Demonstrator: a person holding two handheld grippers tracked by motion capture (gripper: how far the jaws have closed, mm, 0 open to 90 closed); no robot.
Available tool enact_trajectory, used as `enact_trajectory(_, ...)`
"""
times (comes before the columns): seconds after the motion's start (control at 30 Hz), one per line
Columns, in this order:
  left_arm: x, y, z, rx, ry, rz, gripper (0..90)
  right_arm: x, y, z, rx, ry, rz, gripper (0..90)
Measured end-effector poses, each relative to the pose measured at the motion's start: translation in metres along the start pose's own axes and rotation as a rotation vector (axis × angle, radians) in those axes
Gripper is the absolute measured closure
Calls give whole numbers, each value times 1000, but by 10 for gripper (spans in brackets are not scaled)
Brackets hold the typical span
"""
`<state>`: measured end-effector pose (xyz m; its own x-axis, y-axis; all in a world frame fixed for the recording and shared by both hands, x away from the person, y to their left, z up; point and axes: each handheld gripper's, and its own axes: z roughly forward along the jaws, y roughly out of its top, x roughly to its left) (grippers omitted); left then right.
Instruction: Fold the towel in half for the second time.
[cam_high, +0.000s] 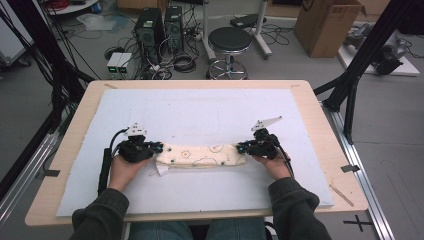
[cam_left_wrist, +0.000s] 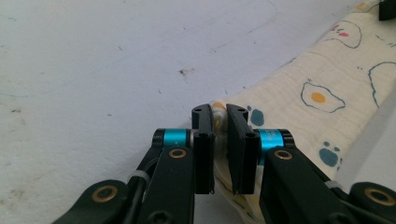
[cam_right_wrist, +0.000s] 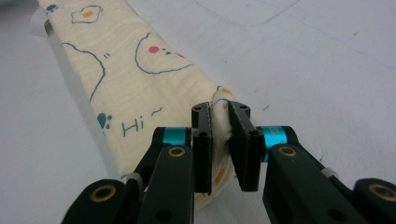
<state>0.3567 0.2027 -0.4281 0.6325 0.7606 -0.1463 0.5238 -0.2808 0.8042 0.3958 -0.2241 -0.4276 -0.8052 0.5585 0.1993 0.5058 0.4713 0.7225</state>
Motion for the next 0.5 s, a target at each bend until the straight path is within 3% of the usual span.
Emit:
enact_trajectory(0.27,3,2,-3,-20,10,-13,814,1,8,0,-8,-6,-1,800)
enact_trajectory(0.5,3,10,-6,-24,18,5,814,1,15,-1,-10,-15,-8,801)
